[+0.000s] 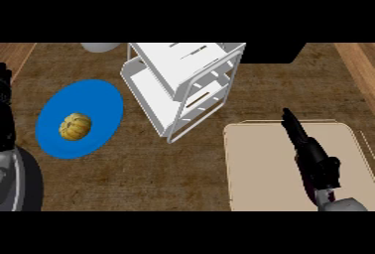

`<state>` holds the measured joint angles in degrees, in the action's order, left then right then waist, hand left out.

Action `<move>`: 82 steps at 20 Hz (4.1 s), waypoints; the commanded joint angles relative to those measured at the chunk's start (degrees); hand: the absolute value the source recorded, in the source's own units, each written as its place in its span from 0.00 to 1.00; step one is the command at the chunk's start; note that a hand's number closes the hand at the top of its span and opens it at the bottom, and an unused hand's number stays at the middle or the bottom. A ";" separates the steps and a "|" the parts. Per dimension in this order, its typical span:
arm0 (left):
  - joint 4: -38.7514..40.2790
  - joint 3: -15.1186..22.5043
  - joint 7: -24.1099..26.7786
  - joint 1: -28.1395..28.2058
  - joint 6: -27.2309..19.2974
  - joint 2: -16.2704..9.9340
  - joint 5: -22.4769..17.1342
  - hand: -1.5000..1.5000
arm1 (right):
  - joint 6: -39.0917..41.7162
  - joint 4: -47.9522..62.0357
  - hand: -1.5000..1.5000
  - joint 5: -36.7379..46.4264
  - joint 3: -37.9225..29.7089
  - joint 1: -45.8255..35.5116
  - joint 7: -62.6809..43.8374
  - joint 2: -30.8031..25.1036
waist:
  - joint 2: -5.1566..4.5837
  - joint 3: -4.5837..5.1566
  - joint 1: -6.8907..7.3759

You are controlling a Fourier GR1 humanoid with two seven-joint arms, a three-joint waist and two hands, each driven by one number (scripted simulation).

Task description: Pick the eggplant from the tray and place it in the tiered basket

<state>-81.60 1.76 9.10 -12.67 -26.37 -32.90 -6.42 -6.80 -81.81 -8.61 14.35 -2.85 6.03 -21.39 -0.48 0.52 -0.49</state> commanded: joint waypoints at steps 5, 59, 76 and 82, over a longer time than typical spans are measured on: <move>0.76 12.22 -2.45 1.23 13.37 10.60 -5.92 0.50 | -7.59 7.21 0.00 6.94 0.55 -8.51 -6.82 3.44 | -0.12 -0.42 0.45; 5.19 13.60 -2.35 5.06 22.99 19.10 -4.53 0.50 | 32.52 -12.69 0.00 45.29 18.44 -10.94 -70.67 -10.86 | 0.49 -0.52 0.43; 6.02 8.07 -1.31 5.98 26.73 20.95 -2.13 0.50 | 32.26 -6.08 0.00 57.53 9.94 -2.56 -59.60 -6.89 | 0.49 -0.52 0.48; -1.90 7.86 -7.64 7.78 26.48 21.55 0.21 0.50 | 31.51 -6.68 0.00 61.71 7.41 0.92 -55.43 -5.45 | 0.55 -0.53 0.50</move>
<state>-78.38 9.68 5.19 -6.50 0.60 -12.10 -7.26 25.88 -88.00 50.70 22.88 -4.96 -50.74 -27.61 0.03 0.00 0.00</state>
